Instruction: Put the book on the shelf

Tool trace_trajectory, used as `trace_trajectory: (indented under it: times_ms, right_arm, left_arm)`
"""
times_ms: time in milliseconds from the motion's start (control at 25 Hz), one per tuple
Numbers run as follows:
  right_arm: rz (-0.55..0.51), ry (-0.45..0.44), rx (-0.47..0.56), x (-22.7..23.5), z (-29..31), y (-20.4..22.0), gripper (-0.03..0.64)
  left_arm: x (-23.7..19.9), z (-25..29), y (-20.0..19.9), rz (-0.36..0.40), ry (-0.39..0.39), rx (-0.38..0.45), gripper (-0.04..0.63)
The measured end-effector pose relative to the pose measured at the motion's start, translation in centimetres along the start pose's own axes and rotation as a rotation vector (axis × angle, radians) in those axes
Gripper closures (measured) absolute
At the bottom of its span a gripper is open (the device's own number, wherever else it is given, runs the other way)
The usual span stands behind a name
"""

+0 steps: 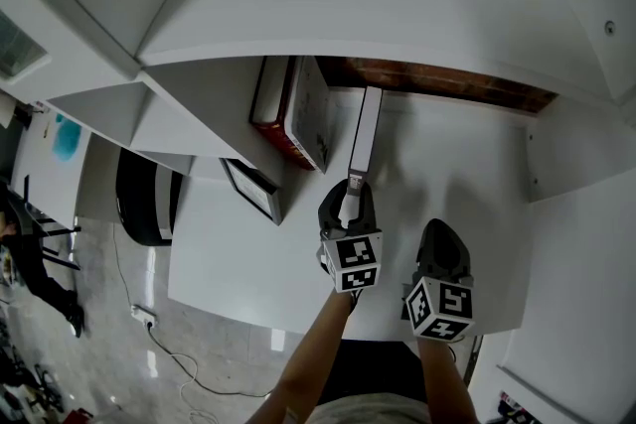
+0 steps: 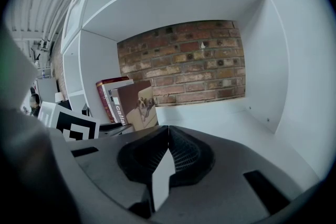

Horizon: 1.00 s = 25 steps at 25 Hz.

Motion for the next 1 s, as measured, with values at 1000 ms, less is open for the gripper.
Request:
trace_trajectory:
  times_ms: [1000]
  right_arm:
    - [0.015,0.017,-0.016,0.8,1.9,0.2,0.600]
  left_arm:
    - [-0.9,5.0,-0.4,-0.025,-0.097,0.004,0.457]
Point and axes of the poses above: the fingertips, and each gripper's own axes: z forward along the fingers, x to its right, y out of its underside, the point moved 5 cm from there along -z, backward along the fingers, and after that the axes turned 11 degrees about x, right-handed, at the moved point
